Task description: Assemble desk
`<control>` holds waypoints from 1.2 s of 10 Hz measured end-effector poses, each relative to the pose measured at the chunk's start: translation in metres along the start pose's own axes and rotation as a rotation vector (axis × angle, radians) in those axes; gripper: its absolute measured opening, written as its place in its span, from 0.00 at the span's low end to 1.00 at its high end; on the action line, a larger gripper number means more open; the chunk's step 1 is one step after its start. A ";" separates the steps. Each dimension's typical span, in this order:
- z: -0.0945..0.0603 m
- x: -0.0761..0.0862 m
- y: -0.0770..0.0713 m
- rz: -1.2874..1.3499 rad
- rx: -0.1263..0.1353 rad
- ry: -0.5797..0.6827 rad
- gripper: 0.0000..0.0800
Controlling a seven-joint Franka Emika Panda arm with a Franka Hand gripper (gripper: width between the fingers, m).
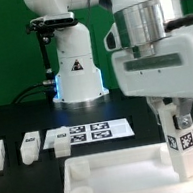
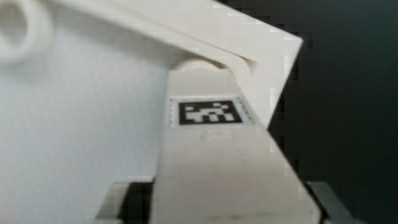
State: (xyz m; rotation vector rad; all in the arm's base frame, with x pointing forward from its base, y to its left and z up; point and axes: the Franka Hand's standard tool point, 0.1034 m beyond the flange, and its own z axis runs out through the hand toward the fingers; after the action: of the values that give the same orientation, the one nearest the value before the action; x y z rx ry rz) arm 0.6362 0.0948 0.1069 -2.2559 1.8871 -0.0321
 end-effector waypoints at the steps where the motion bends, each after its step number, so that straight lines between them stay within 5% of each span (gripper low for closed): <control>1: 0.000 -0.002 0.001 0.148 0.000 -0.028 0.36; 3: 0.000 -0.003 0.001 0.086 0.000 -0.028 0.36; 4: 0.000 -0.005 0.000 0.010 -0.003 -0.020 0.44; 5: -0.003 -0.013 -0.006 -0.210 -0.006 0.006 0.66; 6: -0.002 -0.018 -0.009 -0.408 -0.002 0.020 0.66; 7: 0.000 -0.018 -0.009 -0.612 -0.006 0.019 0.79; 10: 0.000 -0.016 -0.009 -0.807 -0.009 0.020 0.81; 12: -0.003 -0.018 -0.011 -1.228 -0.046 0.027 0.81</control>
Offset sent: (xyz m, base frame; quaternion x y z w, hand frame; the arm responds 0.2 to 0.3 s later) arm 0.0000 0.0000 0.0000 0.0000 0.0000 0.0000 1.0000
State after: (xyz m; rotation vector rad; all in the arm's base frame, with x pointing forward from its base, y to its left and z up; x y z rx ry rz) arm 0.6432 0.1137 0.1136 -3.0234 0.2539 -0.1901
